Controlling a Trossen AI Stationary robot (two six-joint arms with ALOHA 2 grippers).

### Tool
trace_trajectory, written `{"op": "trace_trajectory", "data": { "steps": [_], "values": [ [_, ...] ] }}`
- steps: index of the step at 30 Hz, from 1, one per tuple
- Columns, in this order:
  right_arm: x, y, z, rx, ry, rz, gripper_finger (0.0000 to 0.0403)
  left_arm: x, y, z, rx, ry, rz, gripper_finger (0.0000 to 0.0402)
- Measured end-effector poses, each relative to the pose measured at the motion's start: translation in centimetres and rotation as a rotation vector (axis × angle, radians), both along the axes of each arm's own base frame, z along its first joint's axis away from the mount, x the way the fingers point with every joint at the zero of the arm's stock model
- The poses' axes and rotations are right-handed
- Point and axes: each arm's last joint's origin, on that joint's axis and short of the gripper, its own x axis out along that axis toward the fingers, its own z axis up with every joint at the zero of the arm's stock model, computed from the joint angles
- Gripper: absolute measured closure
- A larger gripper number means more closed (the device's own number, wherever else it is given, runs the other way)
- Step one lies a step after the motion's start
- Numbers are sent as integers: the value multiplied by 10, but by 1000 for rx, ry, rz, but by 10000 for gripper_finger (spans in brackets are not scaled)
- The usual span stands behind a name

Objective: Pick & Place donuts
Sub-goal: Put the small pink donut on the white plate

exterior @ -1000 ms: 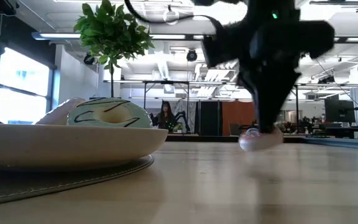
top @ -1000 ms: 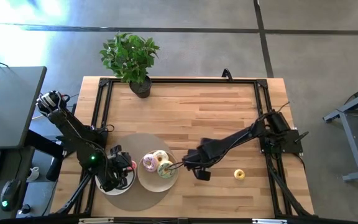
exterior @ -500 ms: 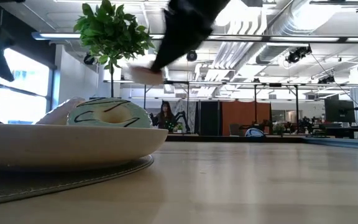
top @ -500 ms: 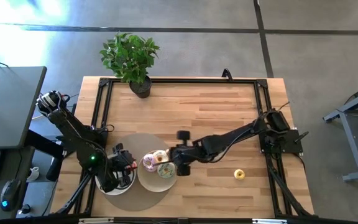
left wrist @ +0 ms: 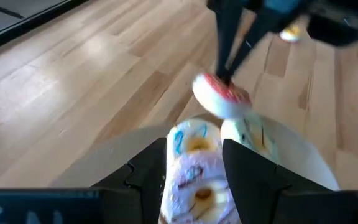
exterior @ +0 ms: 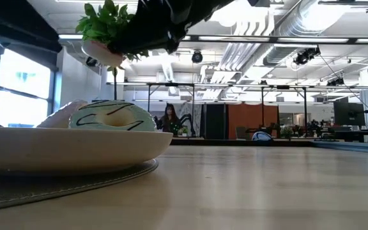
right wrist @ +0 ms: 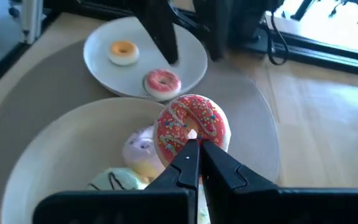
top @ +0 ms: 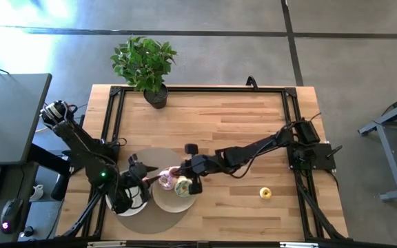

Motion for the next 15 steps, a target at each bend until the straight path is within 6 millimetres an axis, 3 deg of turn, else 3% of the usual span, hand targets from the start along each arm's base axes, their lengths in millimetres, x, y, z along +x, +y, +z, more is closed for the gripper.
{"op": "trace_trajectory", "data": {
  "steps": [9,15],
  "values": [
    [1,-1,1,-27,-17,3,400,27,16,4,-110,-13,61,245],
    [1,-1,1,-40,-16,11,399,33,20,4,-127,2,52,245]
  ]
}}
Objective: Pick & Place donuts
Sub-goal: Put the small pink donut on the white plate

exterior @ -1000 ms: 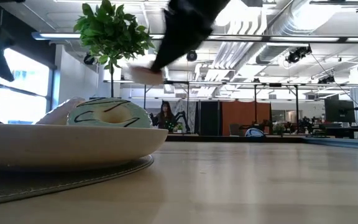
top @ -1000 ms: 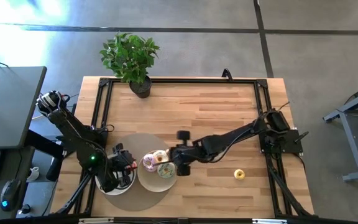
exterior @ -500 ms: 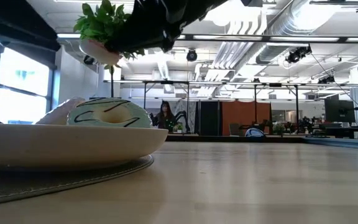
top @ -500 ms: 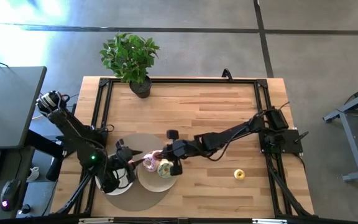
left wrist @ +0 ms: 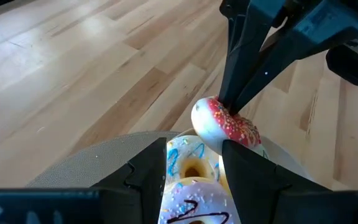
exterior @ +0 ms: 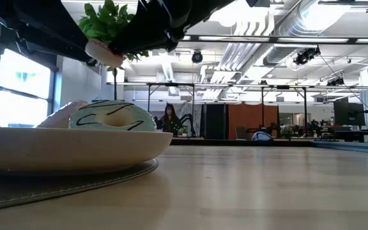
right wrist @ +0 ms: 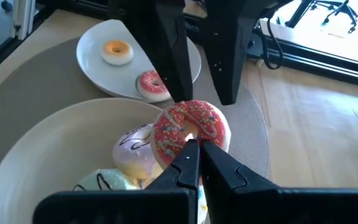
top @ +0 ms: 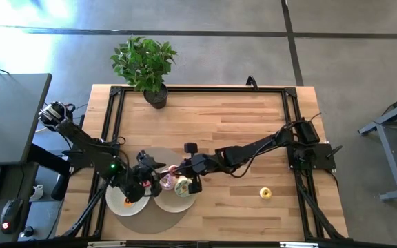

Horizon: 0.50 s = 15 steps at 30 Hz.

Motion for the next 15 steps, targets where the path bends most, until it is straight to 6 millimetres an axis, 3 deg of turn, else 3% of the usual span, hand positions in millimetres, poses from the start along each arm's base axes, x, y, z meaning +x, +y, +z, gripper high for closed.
{"op": "trace_trajectory", "data": {
  "steps": [8,15],
  "values": [
    [-4,-1,-7,-16,78,-16,399,1,-1,1,-22,-21,13,245],
    [-2,-1,-2,-11,29,-13,399,1,-1,1,-19,-22,9,245]
  ]
}}
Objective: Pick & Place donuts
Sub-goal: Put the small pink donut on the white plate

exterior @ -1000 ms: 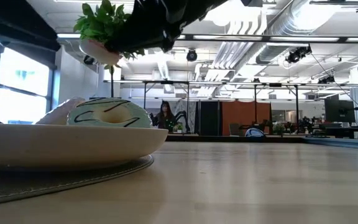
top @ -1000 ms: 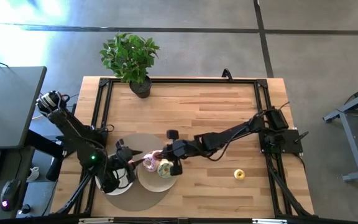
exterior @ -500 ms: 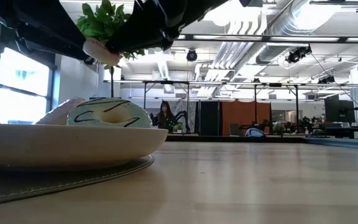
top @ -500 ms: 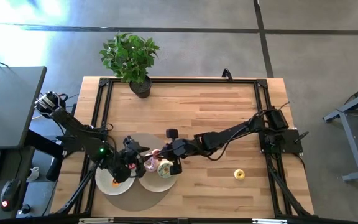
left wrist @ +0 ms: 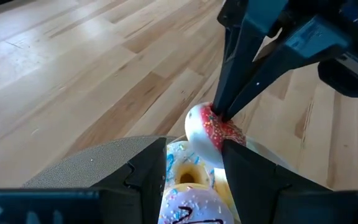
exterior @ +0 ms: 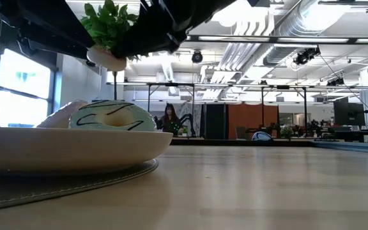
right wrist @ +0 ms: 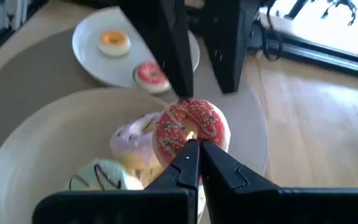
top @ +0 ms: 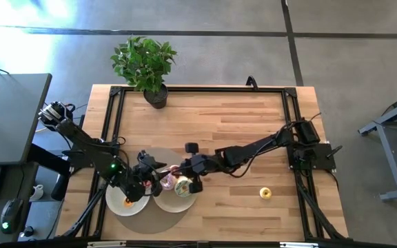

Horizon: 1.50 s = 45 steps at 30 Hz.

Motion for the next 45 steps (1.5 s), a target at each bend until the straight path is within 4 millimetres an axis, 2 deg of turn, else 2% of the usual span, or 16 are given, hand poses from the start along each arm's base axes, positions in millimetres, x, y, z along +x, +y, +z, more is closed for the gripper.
{"op": "trace_trajectory", "data": {
  "steps": [12,17,23,30,34,39,45],
  "values": [
    [1,1,2,-4,-25,33,400,1,-2,1,-8,-3,-32,251],
    [3,2,5,-17,-51,63,399,2,-3,3,13,-3,-62,298],
    [4,3,7,-17,-76,93,397,4,-6,4,38,15,-135,385],
    [4,3,7,4,-79,75,389,4,-6,4,43,15,-134,393],
    [3,3,7,0,-67,76,357,4,-6,4,29,16,-134,398],
    [2,2,4,-7,-33,67,288,3,-5,3,9,28,-121,400],
    [-1,5,2,-74,-17,-19,220,-11,5,2,-84,109,-65,401]
  ]
}}
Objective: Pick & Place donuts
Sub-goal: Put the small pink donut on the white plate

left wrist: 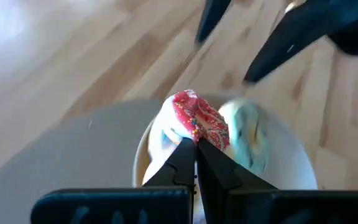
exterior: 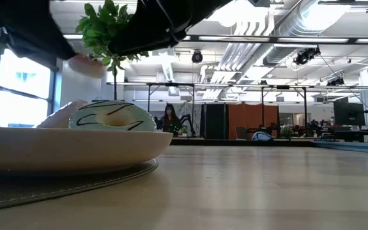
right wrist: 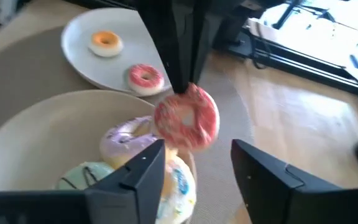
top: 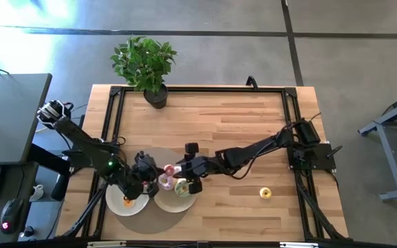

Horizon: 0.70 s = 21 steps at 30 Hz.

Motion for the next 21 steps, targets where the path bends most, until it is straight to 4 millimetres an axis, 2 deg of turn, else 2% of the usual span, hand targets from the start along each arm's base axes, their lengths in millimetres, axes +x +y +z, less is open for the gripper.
{"op": "trace_trajectory", "data": {
  "steps": [4,9,13,21],
  "values": [
    [-3,3,-2,-36,22,-37,194,-13,8,0,-101,120,17,401],
    [-4,4,-4,-35,38,-33,180,-31,12,-4,-240,306,72,401],
    [-4,3,-4,-38,41,-37,179,-49,5,-5,-294,385,94,401],
    [-3,-1,-4,-38,41,-45,178,-90,-17,-9,-388,421,205,401]
  ]
}}
